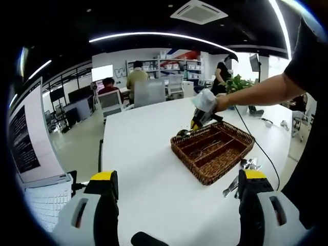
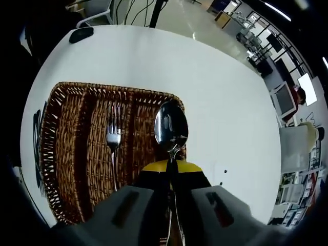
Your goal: Arrange the knives, forks, and spoons in their matching storage slots by inserting each utensil handle-first until every utensil is classified and aligned in the correct compartment
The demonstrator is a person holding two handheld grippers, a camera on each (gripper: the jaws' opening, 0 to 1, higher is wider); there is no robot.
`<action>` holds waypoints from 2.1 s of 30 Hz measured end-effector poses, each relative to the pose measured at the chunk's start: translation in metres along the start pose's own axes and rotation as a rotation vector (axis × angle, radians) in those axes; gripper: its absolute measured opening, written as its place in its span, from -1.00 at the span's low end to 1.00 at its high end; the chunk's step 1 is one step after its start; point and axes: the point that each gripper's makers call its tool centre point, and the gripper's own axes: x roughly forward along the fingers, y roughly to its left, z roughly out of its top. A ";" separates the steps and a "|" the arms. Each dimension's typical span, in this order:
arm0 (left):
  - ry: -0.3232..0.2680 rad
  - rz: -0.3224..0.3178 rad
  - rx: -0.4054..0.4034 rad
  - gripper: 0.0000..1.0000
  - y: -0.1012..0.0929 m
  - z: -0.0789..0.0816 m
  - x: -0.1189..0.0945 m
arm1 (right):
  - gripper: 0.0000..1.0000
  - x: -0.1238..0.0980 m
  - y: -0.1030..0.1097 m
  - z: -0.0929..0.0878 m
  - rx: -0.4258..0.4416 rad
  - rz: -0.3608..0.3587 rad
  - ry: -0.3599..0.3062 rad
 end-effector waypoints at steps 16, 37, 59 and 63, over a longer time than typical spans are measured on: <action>0.007 0.013 -0.012 0.99 0.006 -0.002 0.001 | -0.98 0.036 0.005 -0.007 0.022 0.036 0.020; 0.009 0.021 -0.008 0.99 -0.001 0.001 0.002 | -0.95 0.056 0.011 -0.012 0.027 0.064 -0.014; -0.044 -0.028 0.013 0.99 -0.015 0.013 0.001 | -0.06 0.001 -0.011 -0.003 -0.002 -0.103 -0.151; -0.072 -0.042 0.009 0.99 -0.017 0.021 0.003 | 0.22 -0.043 -0.022 0.009 0.136 -0.176 -0.239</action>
